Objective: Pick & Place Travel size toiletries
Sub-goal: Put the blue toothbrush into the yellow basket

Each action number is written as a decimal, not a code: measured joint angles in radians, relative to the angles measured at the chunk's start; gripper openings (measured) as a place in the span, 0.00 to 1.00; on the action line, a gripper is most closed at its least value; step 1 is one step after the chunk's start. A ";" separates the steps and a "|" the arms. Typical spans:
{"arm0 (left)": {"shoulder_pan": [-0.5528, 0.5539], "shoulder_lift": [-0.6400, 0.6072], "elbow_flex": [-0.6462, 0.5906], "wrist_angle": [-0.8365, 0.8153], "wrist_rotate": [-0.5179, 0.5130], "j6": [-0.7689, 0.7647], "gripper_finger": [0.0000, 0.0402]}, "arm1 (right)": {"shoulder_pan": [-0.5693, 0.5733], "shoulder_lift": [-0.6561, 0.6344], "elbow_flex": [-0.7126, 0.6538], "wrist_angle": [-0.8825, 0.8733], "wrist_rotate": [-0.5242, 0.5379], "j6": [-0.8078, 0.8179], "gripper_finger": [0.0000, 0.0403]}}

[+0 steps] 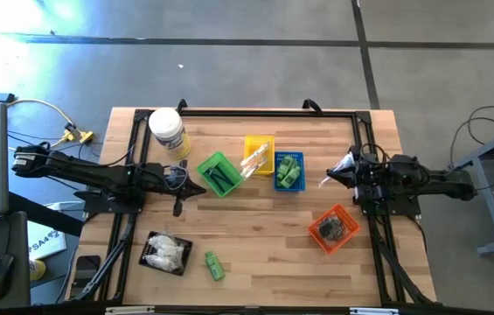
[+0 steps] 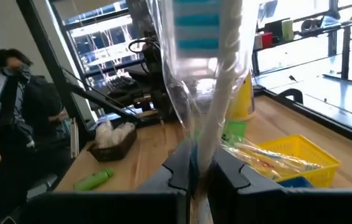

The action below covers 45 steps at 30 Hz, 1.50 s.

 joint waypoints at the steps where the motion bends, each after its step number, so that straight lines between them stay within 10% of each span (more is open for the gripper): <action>1: 0.000 0.000 0.000 0.000 0.000 0.000 0.00 | 0.000 0.002 0.000 0.001 0.005 0.007 0.05; 10: 0.000 0.000 0.000 0.001 -0.013 0.004 0.00 | -0.003 0.254 0.008 0.178 0.139 0.110 0.05; 22: 0.000 0.000 0.000 0.001 -0.013 -0.004 0.00 | -0.118 0.856 0.378 0.149 -0.006 -0.017 0.05; 34: 0.000 0.001 0.000 -0.002 -0.013 -0.004 0.00 | -0.303 1.309 0.793 -0.193 -0.333 -0.011 0.05; 45: 0.000 0.001 0.000 -0.002 -0.013 -0.004 0.00 | -0.359 1.586 1.151 -0.583 -0.329 -0.099 0.05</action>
